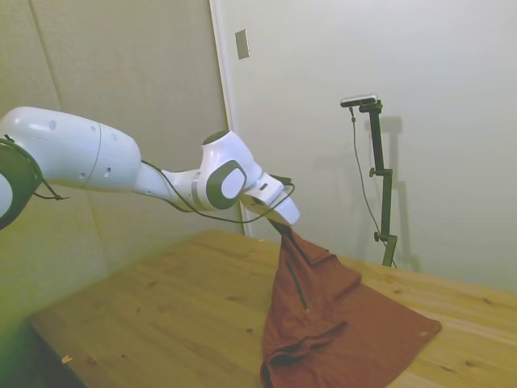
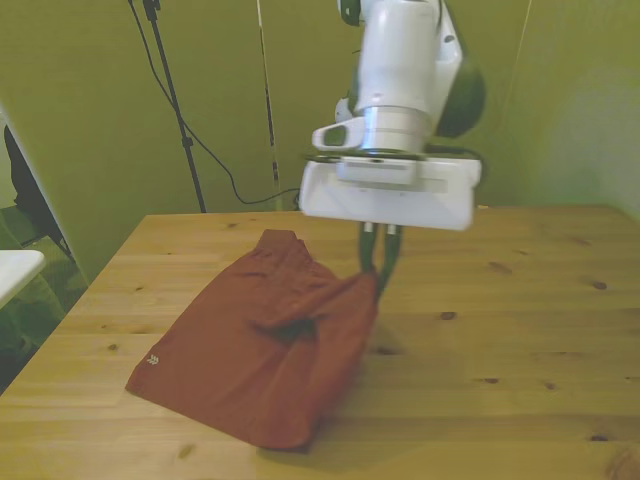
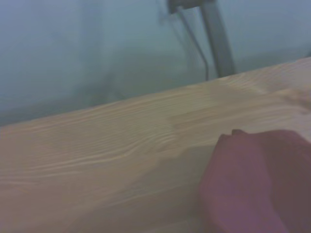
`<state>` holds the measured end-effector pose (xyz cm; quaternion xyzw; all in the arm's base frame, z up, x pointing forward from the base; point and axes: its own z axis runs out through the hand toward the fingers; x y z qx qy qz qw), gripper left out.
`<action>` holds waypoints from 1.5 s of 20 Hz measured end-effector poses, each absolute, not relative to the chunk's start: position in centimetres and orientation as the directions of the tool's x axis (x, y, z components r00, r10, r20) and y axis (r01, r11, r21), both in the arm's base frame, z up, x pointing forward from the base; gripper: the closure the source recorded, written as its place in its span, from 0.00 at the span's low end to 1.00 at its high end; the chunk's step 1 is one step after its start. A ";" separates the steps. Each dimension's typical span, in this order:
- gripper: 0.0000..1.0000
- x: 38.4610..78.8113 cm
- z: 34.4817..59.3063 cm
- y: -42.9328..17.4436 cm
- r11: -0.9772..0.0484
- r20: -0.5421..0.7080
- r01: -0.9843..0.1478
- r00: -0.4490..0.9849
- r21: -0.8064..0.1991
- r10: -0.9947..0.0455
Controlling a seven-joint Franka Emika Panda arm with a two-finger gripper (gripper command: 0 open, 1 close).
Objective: Unfold the shorts
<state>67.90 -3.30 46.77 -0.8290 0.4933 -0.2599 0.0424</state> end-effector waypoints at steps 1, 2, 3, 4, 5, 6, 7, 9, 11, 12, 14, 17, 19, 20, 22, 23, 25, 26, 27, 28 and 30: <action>1.00 68.5 45.7 -1.4 -0.528 0.393 -0.797 0.402 -0.295 -0.827; 1.00 69.0 44.5 0.2 -0.547 0.395 -0.795 0.428 -0.262 -0.813; 1.00 69.5 43.3 1.5 -0.562 0.394 -0.795 0.453 -0.228 -0.800; 1.00 69.9 42.3 2.4 -0.571 0.386 -0.797 0.472 -0.197 -0.793; 1.00 70.2 41.4 3.1 -0.577 0.377 -0.799 0.489 -0.168 -0.787; 1.00 70.5 40.7 3.6 -0.585 0.367 -0.799 0.507 -0.139 -0.780; 1.00 70.7 40.3 4.1 -0.594 0.359 -0.797 0.525 -0.112 -0.772; 1.00 71.1 39.7 5.0 -0.616 0.344 -0.784 0.560 -0.072 -0.753; 0.00 71.4 39.4 5.7 -0.633 0.329 -0.773 0.589 -0.037 -0.738; 0.00 71.7 39.2 6.0 -0.634 0.323 -0.773 0.594 -0.023 -0.737; 0.00 72.2 39.2 6.3 -0.640 0.314 -0.768 0.606 -0.007 -0.731; 0.00 72.5 39.8 6.6 -0.656 0.309 -0.755 0.625 0.004 -0.717; 0.00 72.5 40.2 6.7 -0.664 0.301 -0.747 0.635 0.008 -0.711; 0.00 72.6 40.4 6.7 -0.668 0.300 -0.744 0.640 0.010 -0.707; 0.00 72.5 40.8 6.5 -0.669 0.298 -0.743 0.642 0.016 -0.706; 0.00 72.4 41.3 6.2 -0.668 0.300 -0.744 0.641 0.015 -0.706; 0.00 72.1 43.0 5.0 -0.668 0.307 -0.744 0.639 0.011 -0.706; 0.00 71.6 43.8 4.2 -0.670 0.309 -0.743 0.639 0.009 -0.705; 0.00 71.0 44.6 3.3 -0.670 0.310 -0.743 0.639 0.009 -0.704; 0.00 70.3 45.4 2.3 -0.671 0.309 -0.741 0.641 0.011 -0.703; 0.00 68.5 46.4 0.0 -0.674 0.303 -0.739 0.647 0.020 -0.700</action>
